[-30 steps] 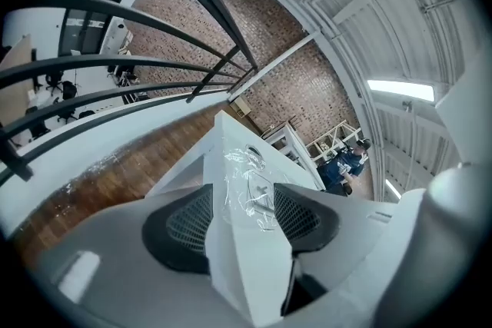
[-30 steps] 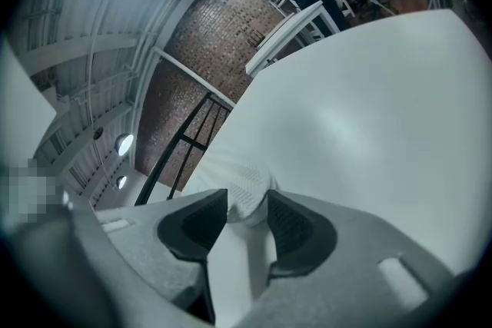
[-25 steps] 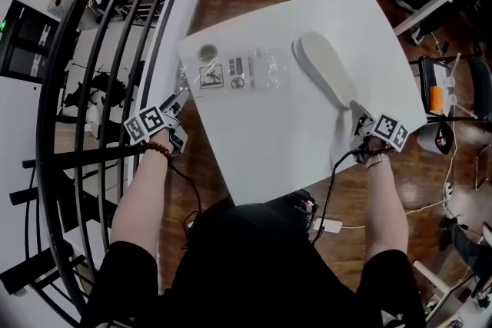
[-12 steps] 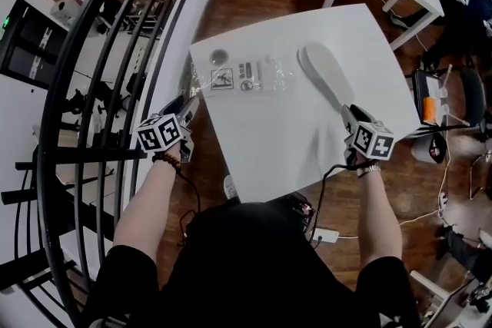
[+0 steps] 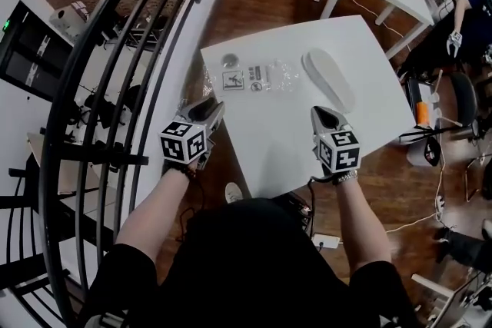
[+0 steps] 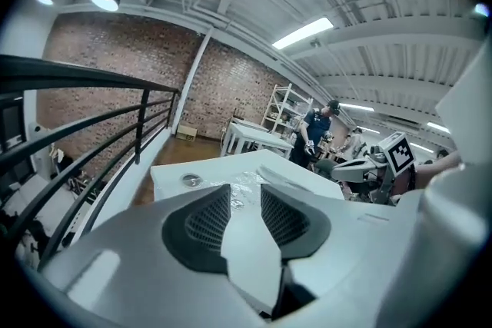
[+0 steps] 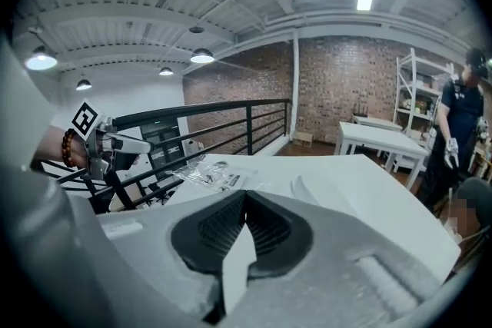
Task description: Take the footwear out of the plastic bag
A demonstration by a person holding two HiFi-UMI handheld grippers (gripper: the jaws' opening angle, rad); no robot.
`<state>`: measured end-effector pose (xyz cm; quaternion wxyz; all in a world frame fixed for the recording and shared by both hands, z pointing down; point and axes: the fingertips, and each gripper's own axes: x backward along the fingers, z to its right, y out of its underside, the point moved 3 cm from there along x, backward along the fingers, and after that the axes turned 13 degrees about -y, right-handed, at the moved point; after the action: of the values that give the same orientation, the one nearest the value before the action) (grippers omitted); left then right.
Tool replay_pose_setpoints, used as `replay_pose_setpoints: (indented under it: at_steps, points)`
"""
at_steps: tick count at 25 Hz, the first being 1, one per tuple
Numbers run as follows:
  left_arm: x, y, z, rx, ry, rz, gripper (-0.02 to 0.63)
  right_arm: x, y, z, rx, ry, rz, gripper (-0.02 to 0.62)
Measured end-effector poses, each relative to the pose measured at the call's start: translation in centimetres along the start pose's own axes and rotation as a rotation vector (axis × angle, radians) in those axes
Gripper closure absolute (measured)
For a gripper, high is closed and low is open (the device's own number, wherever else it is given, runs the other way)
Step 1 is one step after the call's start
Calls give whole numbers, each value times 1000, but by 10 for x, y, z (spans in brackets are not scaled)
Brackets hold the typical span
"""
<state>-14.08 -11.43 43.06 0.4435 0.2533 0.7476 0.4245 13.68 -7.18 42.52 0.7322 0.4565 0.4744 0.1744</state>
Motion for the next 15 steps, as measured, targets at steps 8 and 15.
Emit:
replay_pose_setpoints:
  at_steps: [8, 15]
  points:
    - [35, -15, 47, -129, 117, 43, 539, -7, -29, -81, 118, -43, 59, 601]
    - [59, -21, 73, -188, 174, 72, 589, -7, -44, -130, 148, -66, 104, 601]
